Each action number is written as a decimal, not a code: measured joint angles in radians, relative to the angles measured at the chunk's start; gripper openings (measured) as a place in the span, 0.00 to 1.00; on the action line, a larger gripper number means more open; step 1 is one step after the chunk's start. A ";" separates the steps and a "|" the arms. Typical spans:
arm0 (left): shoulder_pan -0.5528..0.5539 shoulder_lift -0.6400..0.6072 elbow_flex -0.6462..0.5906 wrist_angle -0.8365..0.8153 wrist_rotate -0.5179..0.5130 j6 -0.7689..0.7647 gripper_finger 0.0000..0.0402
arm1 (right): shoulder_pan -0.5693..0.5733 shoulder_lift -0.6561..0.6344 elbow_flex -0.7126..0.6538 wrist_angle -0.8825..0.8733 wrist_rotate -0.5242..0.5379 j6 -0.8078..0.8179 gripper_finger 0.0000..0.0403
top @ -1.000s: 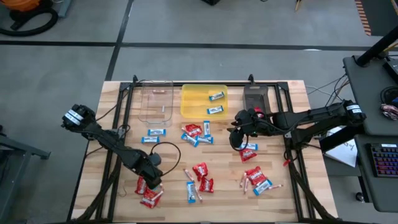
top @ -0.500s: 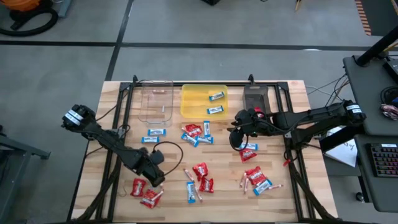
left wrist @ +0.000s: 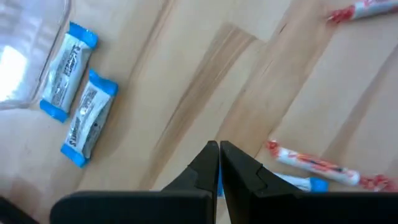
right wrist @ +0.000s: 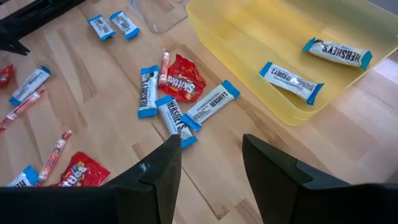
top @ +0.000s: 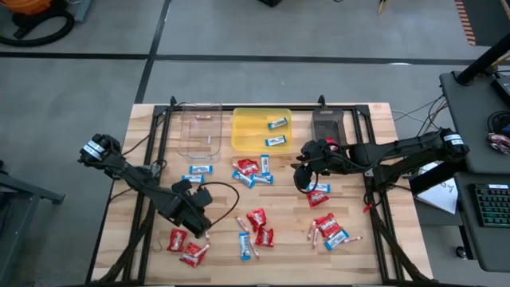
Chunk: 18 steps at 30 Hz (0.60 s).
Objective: Sort candy
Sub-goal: Put the white chocolate into the yellow bin
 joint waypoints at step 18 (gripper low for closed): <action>-0.109 0.033 -0.013 0.002 0.137 -0.743 0.28 | 0.022 0.002 -0.047 0.048 0.001 -0.006 0.40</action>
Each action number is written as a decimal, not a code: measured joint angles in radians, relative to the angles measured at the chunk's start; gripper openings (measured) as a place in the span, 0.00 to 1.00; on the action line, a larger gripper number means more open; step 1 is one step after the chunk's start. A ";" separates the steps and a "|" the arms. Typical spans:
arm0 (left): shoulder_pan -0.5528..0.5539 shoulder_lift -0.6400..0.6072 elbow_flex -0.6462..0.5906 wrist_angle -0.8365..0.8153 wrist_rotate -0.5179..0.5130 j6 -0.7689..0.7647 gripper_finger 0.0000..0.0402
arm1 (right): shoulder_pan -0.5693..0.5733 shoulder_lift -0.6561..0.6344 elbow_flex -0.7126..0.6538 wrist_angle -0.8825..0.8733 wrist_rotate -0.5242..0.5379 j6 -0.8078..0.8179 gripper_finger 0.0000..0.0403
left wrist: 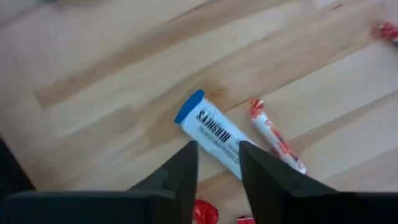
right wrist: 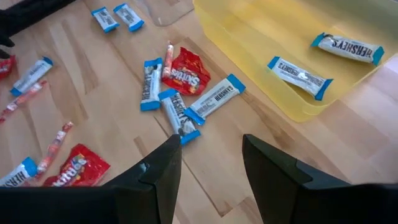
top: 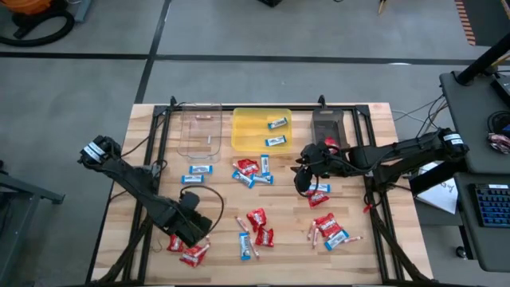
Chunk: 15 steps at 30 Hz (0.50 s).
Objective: Sort candy
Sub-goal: Put the white chocolate into the yellow bin
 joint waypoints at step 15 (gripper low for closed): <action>-0.017 0.166 -0.002 0.050 0.007 -0.086 0.57 | 0.000 0.000 -0.012 0.004 0.000 -0.001 0.40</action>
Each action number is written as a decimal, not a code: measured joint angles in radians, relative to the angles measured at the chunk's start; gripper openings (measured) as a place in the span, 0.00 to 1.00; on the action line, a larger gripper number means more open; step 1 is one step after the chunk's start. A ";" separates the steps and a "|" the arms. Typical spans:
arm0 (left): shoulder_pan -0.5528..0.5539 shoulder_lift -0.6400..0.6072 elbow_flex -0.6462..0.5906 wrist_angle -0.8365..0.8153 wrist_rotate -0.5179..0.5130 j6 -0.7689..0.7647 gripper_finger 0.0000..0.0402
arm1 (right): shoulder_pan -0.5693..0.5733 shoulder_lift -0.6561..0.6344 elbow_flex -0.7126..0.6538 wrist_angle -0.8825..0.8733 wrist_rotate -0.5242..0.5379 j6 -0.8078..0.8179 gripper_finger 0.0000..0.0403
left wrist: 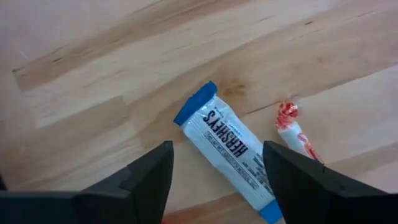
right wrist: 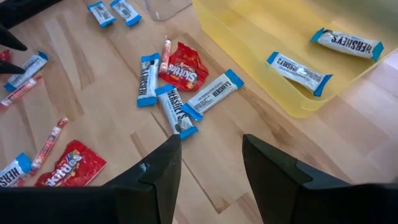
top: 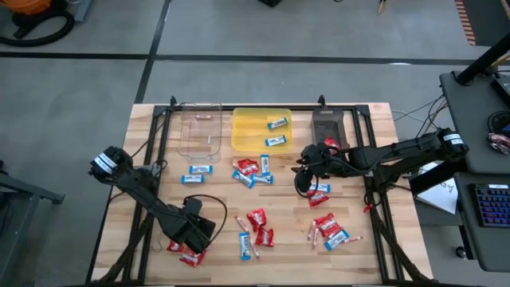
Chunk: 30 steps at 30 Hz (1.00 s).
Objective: Sort candy
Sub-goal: Put the white chocolate into the yellow bin
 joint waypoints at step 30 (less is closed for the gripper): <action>-0.005 0.079 -0.021 0.051 -0.072 0.039 0.39 | 0.000 0.000 0.000 0.022 0.000 -0.001 0.40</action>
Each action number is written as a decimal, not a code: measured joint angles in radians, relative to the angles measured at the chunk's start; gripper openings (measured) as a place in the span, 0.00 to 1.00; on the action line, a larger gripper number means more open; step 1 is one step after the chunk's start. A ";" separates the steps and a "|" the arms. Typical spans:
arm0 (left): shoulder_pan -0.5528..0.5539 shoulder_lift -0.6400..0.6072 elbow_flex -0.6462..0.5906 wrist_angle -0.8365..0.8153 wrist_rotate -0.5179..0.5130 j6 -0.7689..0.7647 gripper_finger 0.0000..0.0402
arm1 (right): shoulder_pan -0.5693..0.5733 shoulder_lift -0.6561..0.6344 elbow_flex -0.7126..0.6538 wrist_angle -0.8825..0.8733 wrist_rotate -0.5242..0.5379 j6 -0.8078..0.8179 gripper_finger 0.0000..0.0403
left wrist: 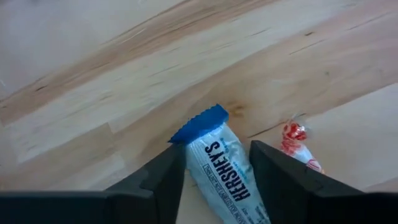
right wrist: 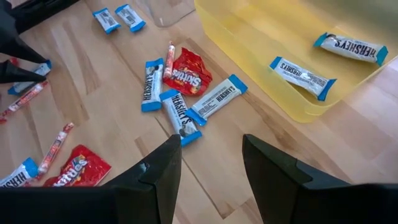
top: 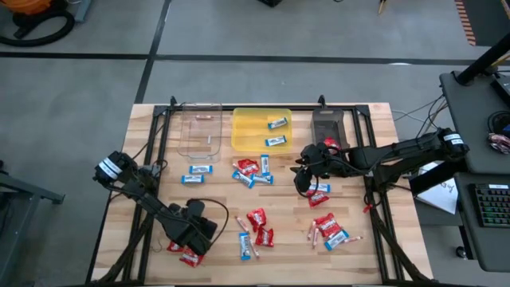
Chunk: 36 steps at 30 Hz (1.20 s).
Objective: Sort candy
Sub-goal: Put the white chocolate into the yellow bin
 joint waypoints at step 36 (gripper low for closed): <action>0.007 -0.512 -0.021 0.826 -0.568 1.595 0.04 | 0.100 0.231 0.000 0.593 -0.090 -0.417 0.40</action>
